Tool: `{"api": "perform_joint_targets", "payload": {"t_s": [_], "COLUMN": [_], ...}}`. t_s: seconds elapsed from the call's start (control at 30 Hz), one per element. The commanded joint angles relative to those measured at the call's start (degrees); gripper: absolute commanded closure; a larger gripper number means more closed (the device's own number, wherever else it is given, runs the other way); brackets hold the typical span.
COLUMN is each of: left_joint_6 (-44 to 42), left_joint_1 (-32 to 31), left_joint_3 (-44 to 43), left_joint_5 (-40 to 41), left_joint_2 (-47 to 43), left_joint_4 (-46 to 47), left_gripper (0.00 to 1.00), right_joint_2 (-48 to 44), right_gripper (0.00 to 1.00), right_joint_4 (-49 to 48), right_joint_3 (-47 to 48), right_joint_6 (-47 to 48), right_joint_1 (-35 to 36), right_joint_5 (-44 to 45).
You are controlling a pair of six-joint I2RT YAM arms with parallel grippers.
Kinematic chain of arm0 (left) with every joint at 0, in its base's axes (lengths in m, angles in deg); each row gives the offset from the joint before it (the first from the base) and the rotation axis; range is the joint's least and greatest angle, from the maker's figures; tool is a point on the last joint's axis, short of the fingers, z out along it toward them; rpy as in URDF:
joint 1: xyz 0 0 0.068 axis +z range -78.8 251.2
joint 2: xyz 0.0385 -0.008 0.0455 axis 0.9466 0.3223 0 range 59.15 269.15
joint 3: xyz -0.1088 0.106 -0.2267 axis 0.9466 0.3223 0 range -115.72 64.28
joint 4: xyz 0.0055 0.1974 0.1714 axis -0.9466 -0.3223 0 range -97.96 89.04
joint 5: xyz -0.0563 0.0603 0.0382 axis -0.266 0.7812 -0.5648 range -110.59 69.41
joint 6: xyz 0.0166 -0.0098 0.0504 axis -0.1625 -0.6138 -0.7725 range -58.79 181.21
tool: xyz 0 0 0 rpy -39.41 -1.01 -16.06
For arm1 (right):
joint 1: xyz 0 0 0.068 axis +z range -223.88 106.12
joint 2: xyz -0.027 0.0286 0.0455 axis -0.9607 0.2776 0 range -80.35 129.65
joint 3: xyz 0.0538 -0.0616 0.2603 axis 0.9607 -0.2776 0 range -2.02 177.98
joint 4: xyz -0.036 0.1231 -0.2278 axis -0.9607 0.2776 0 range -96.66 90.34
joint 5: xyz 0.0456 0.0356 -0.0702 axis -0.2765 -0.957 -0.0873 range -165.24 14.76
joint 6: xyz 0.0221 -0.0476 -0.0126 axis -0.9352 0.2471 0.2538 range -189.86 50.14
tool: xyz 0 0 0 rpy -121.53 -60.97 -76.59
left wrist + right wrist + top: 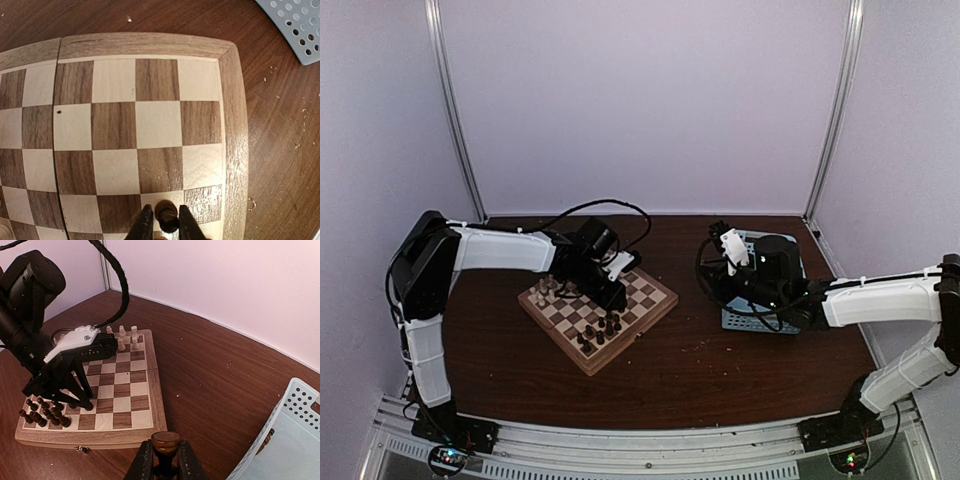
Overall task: Set up the chess pieces on the board
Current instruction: Place the chess piece on the chessboard.
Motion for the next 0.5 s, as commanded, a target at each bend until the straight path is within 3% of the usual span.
{"api": "perform_joint_targets", "payload": {"t_s": [0.0,0.27,0.47], "left_joint_6": [-0.67,-0.71,-0.68], "left_joint_1": [0.18,0.09,-0.06], "left_joint_3": [-1.39,-1.63,-2.93], "left_joint_5": [0.55,0.61,1.54], "left_joint_2": [0.85,-1.75,-5.43], "left_joint_4": [-0.21,-1.31,-2.87], "left_gripper": [0.77,0.55,0.52], "right_joint_2": [0.67,1.4,1.97], "right_gripper": [0.88,0.88,0.88], "right_joint_4": [-0.23,0.24,0.55], "right_joint_3": [0.81,1.41,2.07], "right_joint_6": [-0.73,-0.73,-0.74], "right_joint_1": [-0.05,-0.04,-0.09], "right_joint_5": [0.71,0.06,-1.78]}}
